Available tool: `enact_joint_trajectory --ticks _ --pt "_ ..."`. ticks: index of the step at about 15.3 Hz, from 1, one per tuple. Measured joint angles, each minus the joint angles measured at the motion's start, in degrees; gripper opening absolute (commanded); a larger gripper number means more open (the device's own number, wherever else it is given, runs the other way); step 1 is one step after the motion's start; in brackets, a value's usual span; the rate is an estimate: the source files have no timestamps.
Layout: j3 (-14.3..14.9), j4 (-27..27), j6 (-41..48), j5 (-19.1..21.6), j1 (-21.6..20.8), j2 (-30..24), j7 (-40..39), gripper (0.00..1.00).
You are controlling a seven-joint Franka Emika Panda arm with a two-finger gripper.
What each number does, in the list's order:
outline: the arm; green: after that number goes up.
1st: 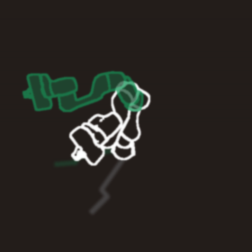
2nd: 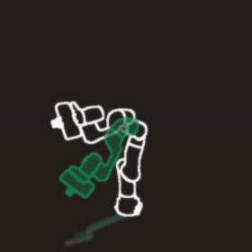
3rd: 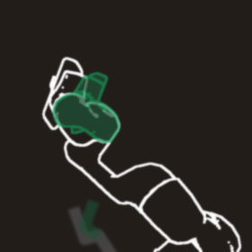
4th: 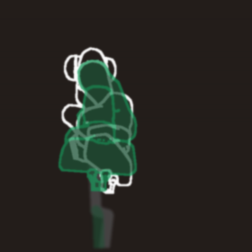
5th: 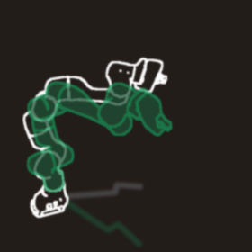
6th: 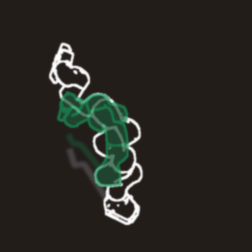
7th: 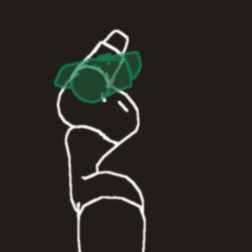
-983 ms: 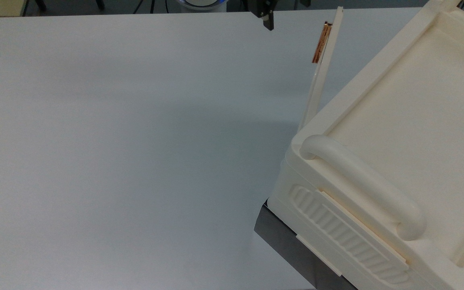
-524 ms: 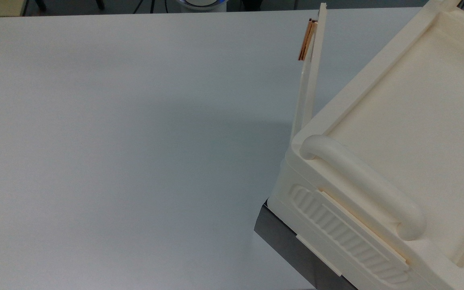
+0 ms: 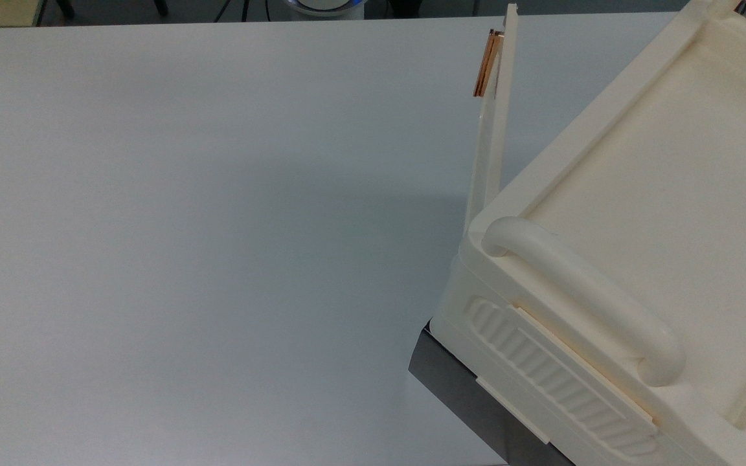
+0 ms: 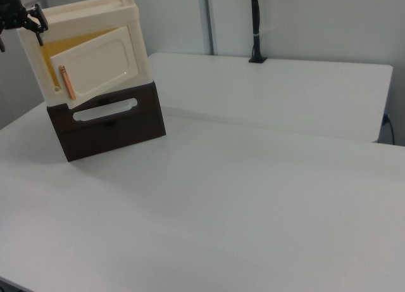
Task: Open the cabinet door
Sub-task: 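Pull the door edge away from the cabinet, swinging it open on its hinge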
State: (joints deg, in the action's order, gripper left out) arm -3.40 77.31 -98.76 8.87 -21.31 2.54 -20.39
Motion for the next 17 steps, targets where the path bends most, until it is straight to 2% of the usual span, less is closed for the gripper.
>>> enact_joint_trajectory --ticks 10,17 --pt "0.56 0.47 -0.02 -0.11 0.0 5.64 -0.02 1.0" --pt "1.23 0.44 0.35 -0.84 7.66 5.69 -2.01 1.0"
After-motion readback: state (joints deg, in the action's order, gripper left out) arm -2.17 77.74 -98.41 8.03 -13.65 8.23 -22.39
